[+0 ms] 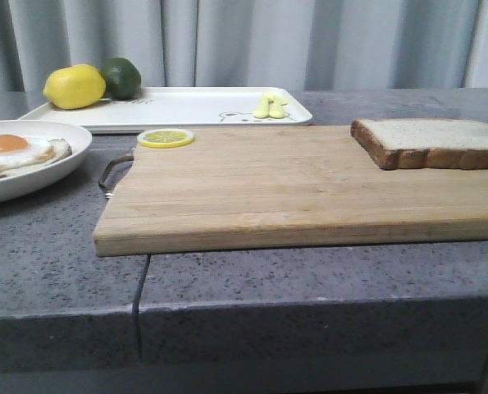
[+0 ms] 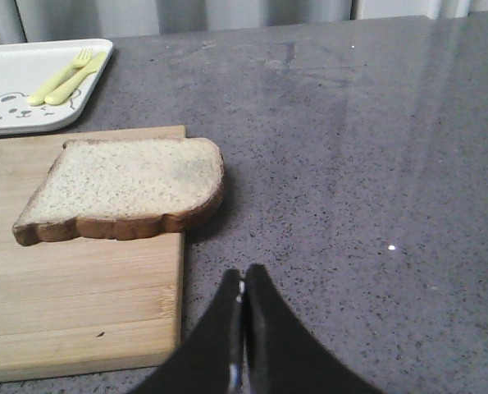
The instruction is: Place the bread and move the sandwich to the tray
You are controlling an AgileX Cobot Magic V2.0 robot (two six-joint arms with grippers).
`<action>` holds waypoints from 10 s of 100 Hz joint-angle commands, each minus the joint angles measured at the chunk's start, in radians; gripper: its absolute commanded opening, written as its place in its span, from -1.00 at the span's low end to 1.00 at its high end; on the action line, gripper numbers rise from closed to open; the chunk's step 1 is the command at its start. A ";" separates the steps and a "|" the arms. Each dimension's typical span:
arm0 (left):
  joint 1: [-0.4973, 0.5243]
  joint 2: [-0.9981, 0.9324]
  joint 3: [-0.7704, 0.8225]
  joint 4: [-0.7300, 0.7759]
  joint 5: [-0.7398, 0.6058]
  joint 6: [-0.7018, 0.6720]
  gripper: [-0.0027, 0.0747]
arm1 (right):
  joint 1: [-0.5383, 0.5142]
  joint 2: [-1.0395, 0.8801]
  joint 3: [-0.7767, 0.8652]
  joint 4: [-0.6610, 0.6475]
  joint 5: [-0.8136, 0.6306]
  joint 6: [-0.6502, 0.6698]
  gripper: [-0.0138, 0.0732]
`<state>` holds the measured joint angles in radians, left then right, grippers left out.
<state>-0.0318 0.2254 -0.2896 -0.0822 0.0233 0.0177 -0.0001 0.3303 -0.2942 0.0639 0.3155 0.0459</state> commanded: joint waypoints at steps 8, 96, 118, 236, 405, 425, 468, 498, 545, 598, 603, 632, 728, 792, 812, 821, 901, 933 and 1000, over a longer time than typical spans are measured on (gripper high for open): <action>0.001 0.079 -0.058 -0.008 -0.066 -0.008 -0.98 | -0.008 0.110 -0.097 -0.011 -0.046 -0.004 -0.77; 0.001 0.138 -0.066 -0.008 -0.142 -0.008 -0.98 | -0.012 0.989 -0.840 0.097 0.448 -0.025 0.31; 0.001 0.138 -0.066 -0.008 -0.142 -0.008 -0.98 | -0.022 1.150 -0.956 0.177 0.511 -0.068 0.31; 0.001 0.138 -0.066 -0.008 -0.147 -0.008 -0.98 | -0.198 1.390 -0.993 0.650 0.675 -0.355 -0.82; 0.001 0.138 -0.066 -0.015 -0.148 -0.008 -0.98 | 0.672 1.606 -1.313 1.454 0.220 -0.560 -0.82; 0.001 0.138 -0.066 -0.015 -0.148 -0.008 -0.98 | 0.683 1.644 -1.316 1.455 0.217 -0.560 -0.75; 0.001 0.138 -0.071 -0.015 -0.126 -0.008 -0.98 | 0.681 1.658 -1.316 1.429 0.184 -0.631 0.07; 0.091 0.188 -0.232 0.047 0.114 -0.008 -0.92 | 0.629 1.594 -1.316 1.366 0.186 -0.772 -0.11; 0.131 0.498 -0.520 0.072 0.411 -0.018 -0.27 | 0.634 1.383 -1.316 1.066 0.271 -0.886 -0.83; 0.209 1.044 -0.833 -0.030 0.814 -0.051 -0.27 | 0.786 1.142 -1.231 0.881 0.111 -0.909 -0.82; 0.209 1.072 -0.840 -0.032 0.814 -0.049 -0.27 | 0.812 1.127 -1.213 0.866 0.062 -0.909 -0.82; 0.209 1.190 -0.842 -0.037 0.810 -0.027 -0.27 | 0.948 1.080 -1.148 0.760 -0.078 -0.917 -0.82; 0.209 1.279 -0.842 -0.121 0.776 0.002 -0.28 | 0.991 1.077 -1.144 0.741 -0.120 -0.917 -0.82; 0.211 1.316 -0.843 -0.179 0.851 0.006 -0.98 | 0.988 1.069 -1.144 0.741 -0.123 -0.916 -0.82; 0.269 1.312 -0.871 -0.461 0.889 0.131 -0.98 | 0.981 1.032 -1.124 0.741 -0.146 -0.916 -0.82; 0.304 1.302 -0.909 -0.569 0.931 0.176 -0.98 | 0.956 0.997 -1.101 0.741 -0.152 -0.916 -0.82; 0.114 1.485 -1.306 -0.744 0.843 0.132 -0.98 | 0.616 0.714 -0.627 0.749 -0.150 -0.916 -0.82; 0.026 1.697 -1.507 -0.750 0.801 0.063 -0.98 | 0.615 0.695 -0.569 0.752 -0.185 -0.916 -0.82; 0.012 1.911 -1.680 -0.768 0.724 0.018 -0.98 | 0.480 0.541 -0.510 0.778 -0.150 -0.915 -0.82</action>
<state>-0.0146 2.2069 -1.9301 -0.7747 0.8200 0.0532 0.4860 0.8986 -0.7777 0.8242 0.2017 -0.8621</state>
